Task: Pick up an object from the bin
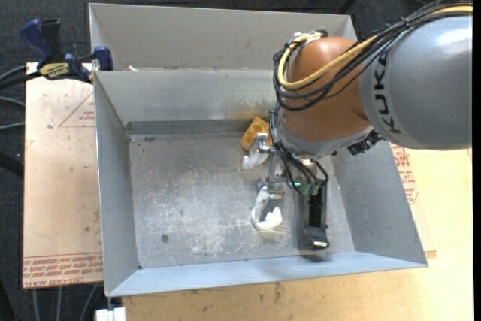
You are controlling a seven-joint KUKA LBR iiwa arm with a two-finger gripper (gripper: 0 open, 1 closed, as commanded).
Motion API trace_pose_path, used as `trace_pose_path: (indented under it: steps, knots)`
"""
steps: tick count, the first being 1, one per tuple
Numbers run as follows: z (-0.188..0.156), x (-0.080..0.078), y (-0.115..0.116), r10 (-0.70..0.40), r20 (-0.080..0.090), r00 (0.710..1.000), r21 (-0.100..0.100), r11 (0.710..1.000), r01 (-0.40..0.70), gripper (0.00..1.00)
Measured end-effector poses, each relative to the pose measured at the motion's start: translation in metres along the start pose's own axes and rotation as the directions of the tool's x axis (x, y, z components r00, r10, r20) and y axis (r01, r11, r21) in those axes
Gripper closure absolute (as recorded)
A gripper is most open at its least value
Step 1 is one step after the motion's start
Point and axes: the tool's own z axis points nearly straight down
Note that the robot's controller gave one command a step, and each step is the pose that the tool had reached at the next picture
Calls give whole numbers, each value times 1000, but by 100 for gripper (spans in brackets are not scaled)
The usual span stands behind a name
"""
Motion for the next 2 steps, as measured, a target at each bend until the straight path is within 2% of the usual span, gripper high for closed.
trace_pose_path:
  steps: [1, 2]
  knots:
    - [-4, -2, 0, 2, 7, 1000, 0, 1000, -2, 0]
    - [62, -4, -55, -3, 13, 1000, 0, 1000, 3, 0]
